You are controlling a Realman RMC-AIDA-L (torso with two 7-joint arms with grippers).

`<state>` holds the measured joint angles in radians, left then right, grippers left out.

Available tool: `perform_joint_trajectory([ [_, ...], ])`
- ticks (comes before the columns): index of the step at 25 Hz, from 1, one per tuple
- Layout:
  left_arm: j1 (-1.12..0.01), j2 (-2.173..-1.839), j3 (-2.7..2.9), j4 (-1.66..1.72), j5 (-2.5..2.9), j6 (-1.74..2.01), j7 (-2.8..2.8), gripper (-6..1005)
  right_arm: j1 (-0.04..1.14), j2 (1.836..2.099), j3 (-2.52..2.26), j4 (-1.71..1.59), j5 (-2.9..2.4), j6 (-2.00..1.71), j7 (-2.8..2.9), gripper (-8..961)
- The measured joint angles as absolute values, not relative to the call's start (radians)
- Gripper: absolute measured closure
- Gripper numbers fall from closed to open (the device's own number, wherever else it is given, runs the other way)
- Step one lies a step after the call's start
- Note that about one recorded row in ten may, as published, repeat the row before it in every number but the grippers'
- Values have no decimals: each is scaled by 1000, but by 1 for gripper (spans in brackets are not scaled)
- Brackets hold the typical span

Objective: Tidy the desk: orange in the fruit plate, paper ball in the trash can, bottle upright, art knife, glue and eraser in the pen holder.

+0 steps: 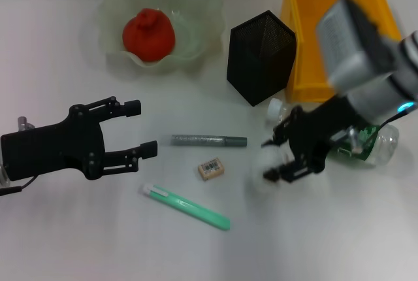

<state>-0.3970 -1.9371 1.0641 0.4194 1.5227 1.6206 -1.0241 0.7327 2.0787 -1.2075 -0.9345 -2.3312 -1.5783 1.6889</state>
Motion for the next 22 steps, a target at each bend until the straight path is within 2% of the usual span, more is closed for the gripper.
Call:
perform_joint_trajectory([
  [8,-395,-1941,1051,422,1523,1629,-1024,169,620,2042,-657,-1023,-2097,-1734,1676,432],
  [16,-400,-1946,1042,422,1523,1638,-1025,170,542,2040,-529,-972,-1947,-1484,1665,456],
  [22,-403,-1947,1041,423,1523,1638,-1029,169,563,2047,-615,-925,-2002,-1264,1667,401],
])
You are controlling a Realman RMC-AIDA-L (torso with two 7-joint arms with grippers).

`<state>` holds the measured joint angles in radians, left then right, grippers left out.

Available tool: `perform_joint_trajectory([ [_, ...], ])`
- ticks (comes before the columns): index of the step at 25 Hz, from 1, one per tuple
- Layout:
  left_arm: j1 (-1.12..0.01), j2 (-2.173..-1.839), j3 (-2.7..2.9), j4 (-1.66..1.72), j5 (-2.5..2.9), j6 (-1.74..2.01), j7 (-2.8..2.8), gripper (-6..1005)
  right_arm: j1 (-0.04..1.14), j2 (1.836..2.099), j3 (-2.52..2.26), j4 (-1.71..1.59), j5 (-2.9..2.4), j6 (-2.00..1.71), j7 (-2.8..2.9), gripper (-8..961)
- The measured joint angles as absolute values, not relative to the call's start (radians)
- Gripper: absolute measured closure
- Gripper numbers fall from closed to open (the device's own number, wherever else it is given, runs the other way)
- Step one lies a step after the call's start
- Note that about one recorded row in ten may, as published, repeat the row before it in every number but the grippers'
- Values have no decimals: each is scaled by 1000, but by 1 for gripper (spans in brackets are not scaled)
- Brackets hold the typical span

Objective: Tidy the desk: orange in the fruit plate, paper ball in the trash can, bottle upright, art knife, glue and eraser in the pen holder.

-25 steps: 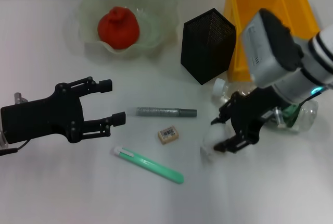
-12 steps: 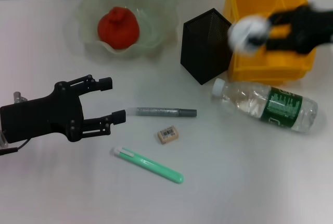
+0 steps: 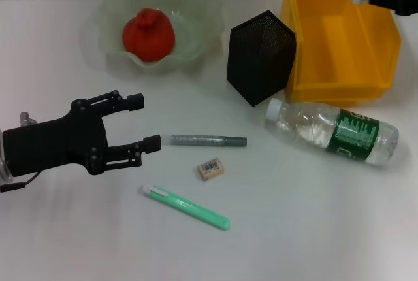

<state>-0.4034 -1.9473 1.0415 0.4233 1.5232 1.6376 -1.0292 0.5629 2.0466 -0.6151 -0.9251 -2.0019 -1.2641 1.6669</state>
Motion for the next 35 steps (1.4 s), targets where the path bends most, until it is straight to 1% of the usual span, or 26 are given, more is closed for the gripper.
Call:
perform_joint_trajectory([
  [8,-405,-1948,1042,423,1523,1637,-1031,169,594,2045,-703,-889,-2025,-1167,1672,328],
  [13,-405,-1948,1042,423,1523,1637,-1030,169,594,2049,-694,-907,-2002,-1168,1675,248],
  [16,-405,-1948,1042,423,1523,1639,-1028,170,585,2041,-692,-929,-1959,-1250,1687,200],
  [19,-406,-1947,1042,424,1525,1644,-1032,170,582,1998,-691,-961,-1929,-1492,1735,152],
  [20,-406,-1947,1042,424,1527,1645,-1033,170,587,1978,-694,-968,-1935,-1571,1768,152],
  [21,-406,-1947,1042,424,1527,1646,-1033,170,605,1946,-700,-987,-1977,-1686,1831,153],
  [23,-407,-1946,1042,425,1527,1647,-1034,170,637,1929,-701,-1019,-2082,-1770,1889,153],
  [24,-407,-1944,1042,426,1527,1647,-1034,170,637,1929,-701,-1019,-2082,-1770,1889,154],
  [26,-409,-1944,1042,428,1527,1648,-1035,170,671,1924,-719,-1048,-2206,-1823,1925,154],
  [28,-409,-1943,1042,430,1527,1649,-1035,170,700,1924,-759,-1069,-2321,-1856,1951,155],
  [32,-409,-1943,1042,433,1525,1651,-1037,170,734,1937,-859,-1109,-2470,-1850,2029,156],
  [35,-410,-1942,1042,437,1524,1652,-1043,169,758,1952,-925,-1115,-2547,-1841,2068,156],
])
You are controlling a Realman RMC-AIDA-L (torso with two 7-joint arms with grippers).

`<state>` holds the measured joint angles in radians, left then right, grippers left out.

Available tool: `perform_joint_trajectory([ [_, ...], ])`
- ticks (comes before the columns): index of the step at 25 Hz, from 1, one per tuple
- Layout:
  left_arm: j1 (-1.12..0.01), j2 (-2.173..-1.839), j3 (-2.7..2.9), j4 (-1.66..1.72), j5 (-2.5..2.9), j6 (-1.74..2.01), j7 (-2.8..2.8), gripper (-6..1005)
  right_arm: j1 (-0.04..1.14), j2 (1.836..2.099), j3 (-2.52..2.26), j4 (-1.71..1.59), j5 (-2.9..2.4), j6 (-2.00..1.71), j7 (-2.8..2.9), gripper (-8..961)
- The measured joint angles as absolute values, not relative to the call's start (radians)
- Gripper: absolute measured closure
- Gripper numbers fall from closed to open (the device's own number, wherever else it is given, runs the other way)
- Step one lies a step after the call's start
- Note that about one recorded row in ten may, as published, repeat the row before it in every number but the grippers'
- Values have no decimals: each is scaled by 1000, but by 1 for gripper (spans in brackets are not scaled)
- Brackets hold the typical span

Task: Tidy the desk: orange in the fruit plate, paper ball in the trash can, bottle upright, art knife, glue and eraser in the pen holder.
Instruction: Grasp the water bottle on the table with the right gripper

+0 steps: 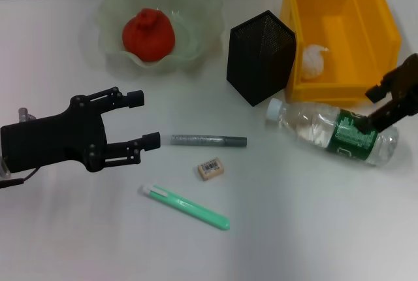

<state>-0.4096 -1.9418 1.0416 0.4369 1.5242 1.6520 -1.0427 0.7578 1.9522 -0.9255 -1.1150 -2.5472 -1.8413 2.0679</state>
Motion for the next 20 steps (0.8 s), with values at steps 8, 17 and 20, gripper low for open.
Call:
perform_joint_trajectory([
  [8,-411,-1944,1031,439,1524,1652,-1050,169,793,2031,-1001,-1106,-2709,-1741,2066,156],
  [17,-415,-1948,1028,439,1527,1652,-1051,170,785,2063,-1105,-1007,-2728,-1580,2056,155],
  [20,-416,-1948,1028,439,1528,1652,-1049,170,783,2068,-1131,-971,-2728,-1533,2055,155],
])
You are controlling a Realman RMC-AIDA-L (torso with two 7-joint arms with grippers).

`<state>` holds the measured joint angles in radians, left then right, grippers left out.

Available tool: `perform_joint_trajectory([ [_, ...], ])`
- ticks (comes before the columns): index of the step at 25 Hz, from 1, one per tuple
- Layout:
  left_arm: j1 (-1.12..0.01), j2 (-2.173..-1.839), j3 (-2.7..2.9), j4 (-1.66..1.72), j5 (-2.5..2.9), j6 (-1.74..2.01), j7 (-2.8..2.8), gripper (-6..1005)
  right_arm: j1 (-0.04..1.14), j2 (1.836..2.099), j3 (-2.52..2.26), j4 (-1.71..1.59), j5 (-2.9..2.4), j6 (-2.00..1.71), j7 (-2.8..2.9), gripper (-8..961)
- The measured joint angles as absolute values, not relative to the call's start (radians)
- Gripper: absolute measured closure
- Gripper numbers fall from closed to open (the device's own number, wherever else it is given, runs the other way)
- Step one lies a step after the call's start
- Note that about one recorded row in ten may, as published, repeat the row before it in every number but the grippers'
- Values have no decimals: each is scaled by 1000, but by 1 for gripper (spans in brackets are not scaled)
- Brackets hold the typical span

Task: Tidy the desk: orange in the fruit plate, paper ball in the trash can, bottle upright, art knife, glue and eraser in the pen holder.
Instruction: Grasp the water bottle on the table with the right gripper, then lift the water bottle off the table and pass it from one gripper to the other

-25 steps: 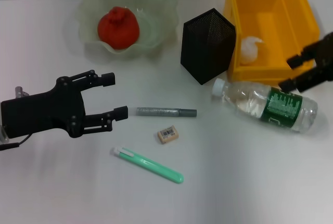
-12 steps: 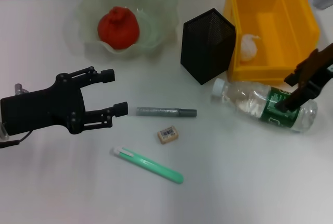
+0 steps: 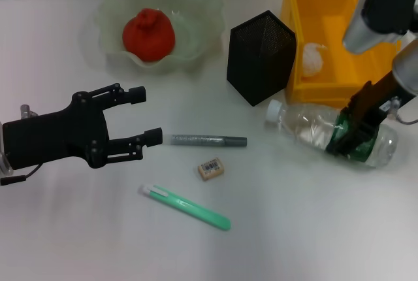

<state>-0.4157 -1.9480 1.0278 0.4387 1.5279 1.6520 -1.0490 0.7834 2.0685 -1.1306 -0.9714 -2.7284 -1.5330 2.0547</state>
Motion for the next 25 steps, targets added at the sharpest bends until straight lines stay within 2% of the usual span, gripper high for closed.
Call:
perform_joint_trajectory([
  [15,-420,-1946,1028,439,1527,1657,-1043,170,755,2078,-1162,-958,-2711,-1492,2050,160],
  [25,-420,-1942,1025,439,1523,1659,-1045,170,726,2073,-1153,-1009,-2638,-1554,2022,168],
])
